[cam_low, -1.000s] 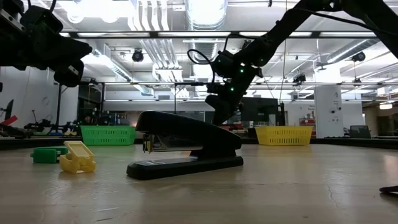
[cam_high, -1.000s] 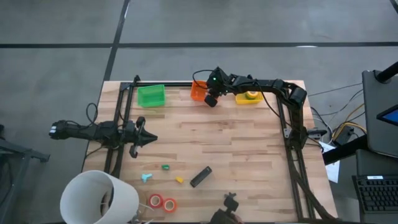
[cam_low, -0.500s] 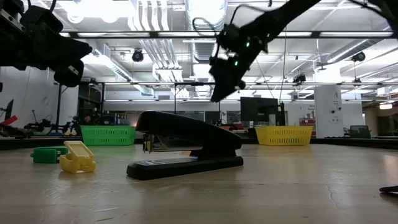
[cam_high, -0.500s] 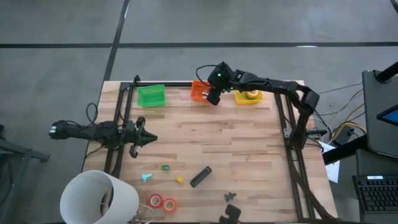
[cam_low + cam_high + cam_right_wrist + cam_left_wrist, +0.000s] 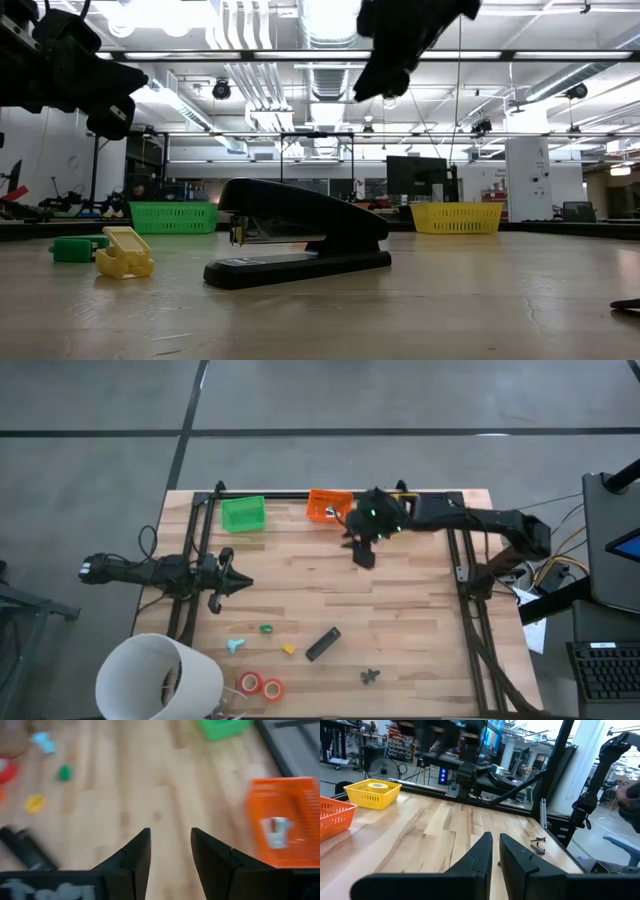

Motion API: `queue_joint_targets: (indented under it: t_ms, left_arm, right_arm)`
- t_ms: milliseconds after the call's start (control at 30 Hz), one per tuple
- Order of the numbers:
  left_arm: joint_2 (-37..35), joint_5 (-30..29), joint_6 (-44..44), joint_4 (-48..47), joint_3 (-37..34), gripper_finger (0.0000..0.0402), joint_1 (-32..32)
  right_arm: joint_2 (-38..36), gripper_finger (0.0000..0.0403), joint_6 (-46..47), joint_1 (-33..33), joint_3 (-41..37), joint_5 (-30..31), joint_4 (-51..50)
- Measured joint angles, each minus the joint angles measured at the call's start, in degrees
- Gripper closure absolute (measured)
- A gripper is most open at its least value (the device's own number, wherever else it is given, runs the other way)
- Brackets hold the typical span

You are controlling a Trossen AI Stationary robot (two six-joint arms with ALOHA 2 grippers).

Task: Pick and place Stapler, Stapler remover, tape
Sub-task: Put the gray staple remover into the orange bin

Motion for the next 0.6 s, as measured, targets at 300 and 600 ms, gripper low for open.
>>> queue_joint_targets:
  t_ms: [300, 600]
  left_arm:
    - [0.04, 0.01, 0.00, 0.00, 0.00, 0.0364, -0.01]
    - [0.07, 0.01, 0.00, 0.00, 0.00, 0.0364, -0.01]
  right_arm:
    - [-3.85, 0.0287, 4.19, 13.74, -7.38, -9.88, 0.93]
    - [-3.33, 0.0291, 17.04, 23.98, -21.95, -20.65, 20.38]
